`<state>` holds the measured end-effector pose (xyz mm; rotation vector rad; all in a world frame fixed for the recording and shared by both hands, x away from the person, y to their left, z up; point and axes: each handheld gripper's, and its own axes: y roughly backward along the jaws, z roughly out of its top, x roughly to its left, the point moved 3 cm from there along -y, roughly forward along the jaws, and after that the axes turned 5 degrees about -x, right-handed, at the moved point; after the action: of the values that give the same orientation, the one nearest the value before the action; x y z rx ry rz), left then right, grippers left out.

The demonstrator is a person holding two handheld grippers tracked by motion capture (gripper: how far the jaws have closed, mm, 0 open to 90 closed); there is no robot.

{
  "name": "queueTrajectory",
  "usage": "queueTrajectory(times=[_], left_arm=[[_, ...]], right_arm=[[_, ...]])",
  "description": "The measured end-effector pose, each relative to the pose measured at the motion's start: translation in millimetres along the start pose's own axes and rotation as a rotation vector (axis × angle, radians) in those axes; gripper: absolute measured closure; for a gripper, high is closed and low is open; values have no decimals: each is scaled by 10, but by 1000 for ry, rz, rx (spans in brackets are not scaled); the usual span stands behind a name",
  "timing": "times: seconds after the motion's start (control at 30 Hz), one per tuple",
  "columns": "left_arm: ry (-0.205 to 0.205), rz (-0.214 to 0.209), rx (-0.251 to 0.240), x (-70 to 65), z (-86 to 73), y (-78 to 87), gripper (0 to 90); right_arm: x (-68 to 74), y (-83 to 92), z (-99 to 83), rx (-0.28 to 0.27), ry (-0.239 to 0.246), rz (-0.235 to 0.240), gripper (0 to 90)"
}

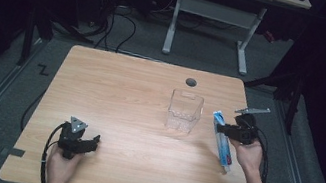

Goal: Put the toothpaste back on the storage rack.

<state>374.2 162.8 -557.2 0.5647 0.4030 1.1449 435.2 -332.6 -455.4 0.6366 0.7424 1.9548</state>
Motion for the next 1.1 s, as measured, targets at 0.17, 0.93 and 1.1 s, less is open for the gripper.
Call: queueTrajectory(times=[0.17, 0.93, 1.1], left_arm=[[0, 0, 0, 0, 0, 0, 226], [0, 1, 0, -1, 0, -1, 226], [0, 1, 0, -1, 0, -1, 226]], right_arm=[[15, 94, 23, -37, 1, 17, 753], [235, 406, 183, -187, 43, 76, 753], [304, 404, 227, -207, 55, 101, 753]])
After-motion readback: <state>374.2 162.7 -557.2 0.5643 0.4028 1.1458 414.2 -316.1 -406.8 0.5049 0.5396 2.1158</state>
